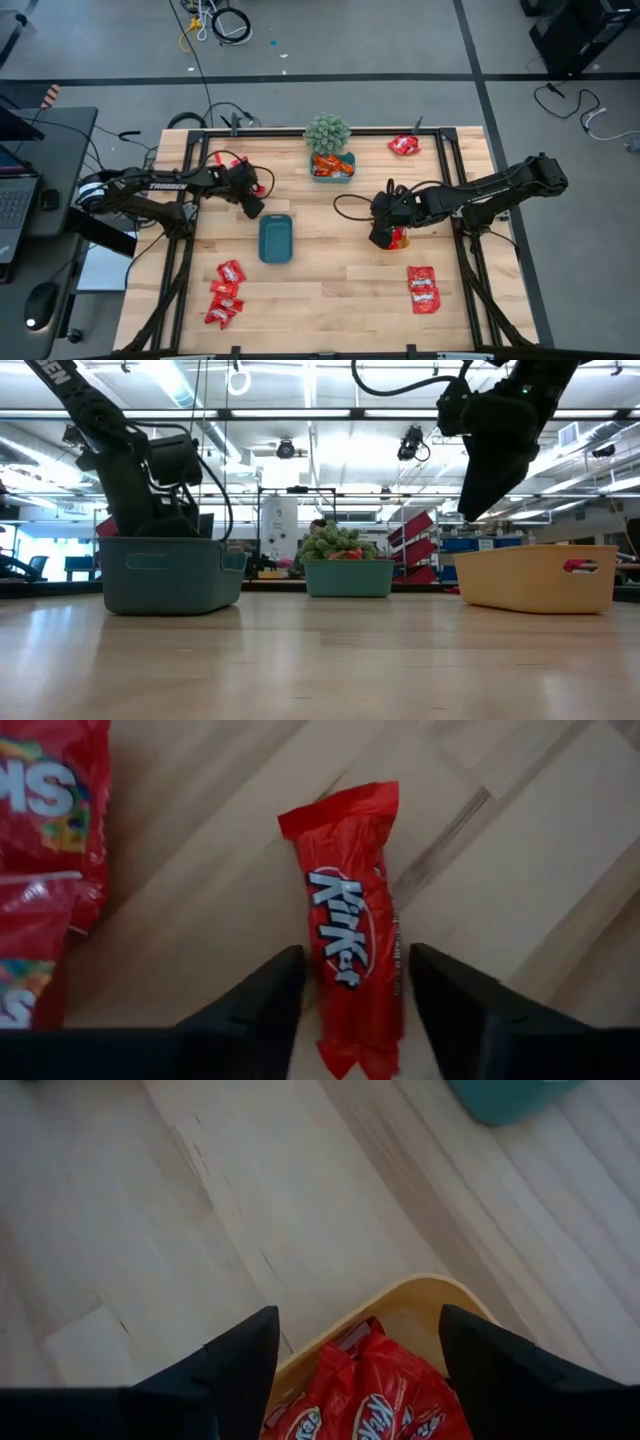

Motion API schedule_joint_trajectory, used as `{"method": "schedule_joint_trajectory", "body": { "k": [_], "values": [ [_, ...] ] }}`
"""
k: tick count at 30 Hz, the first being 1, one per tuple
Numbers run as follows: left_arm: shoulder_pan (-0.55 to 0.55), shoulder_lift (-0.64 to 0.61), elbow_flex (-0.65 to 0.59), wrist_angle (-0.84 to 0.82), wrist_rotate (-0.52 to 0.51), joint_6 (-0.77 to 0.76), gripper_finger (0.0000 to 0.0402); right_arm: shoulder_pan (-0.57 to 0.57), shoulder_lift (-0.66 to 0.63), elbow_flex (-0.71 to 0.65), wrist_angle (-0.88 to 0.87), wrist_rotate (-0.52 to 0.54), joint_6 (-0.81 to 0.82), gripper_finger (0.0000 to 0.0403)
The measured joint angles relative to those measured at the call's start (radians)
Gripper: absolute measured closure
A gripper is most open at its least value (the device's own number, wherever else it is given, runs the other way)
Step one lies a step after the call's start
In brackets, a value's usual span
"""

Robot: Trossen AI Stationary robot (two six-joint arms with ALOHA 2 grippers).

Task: Sort candy
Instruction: Put the red chocolate into the yellow bin

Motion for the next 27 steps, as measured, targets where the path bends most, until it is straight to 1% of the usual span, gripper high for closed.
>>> {"method": "schedule_joint_trajectory", "body": {
  "k": [7,10,12,15,19,21,23,27],
  "values": [
    [0.000,0.000,0.000,0.031,0.005,0.080,0.0340,0.000,0.000,0.000,0.000,0.007,-0.010,0.0196],
    [0.000,-0.006,0.012,0.023,0.008,0.124,0.0374,0.000,-0.003,0.000,-0.001,0.007,-0.038,0.0219],
    [-0.001,-0.006,0.039,0.005,0.010,0.154,0.0382,-0.005,-0.017,0.000,-0.001,0.006,-0.072,0.0232],
    [-0.002,-0.012,0.106,-0.011,0.009,0.208,0.0383,-0.014,-0.051,0.000,-0.001,0.006,-0.108,0.0247],
    [-0.023,-0.013,0.197,0.024,0.030,0.248,0.0383,-0.019,-0.104,0.000,0.018,0.031,-0.169,0.0251],
    [-0.044,-0.013,0.234,0.076,0.079,0.269,0.0383,-0.016,-0.119,0.000,0.059,0.035,-0.226,0.0249],
    [-0.068,-0.010,0.256,0.153,0.155,0.273,0.0383,-0.011,-0.122,0.000,0.113,0.037,-0.293,0.0246],
    [-0.121,-0.010,0.262,0.331,0.303,0.270,0.0383,-0.011,-0.093,0.000,0.267,0.038,-0.460,0.0234]
  ]
}}
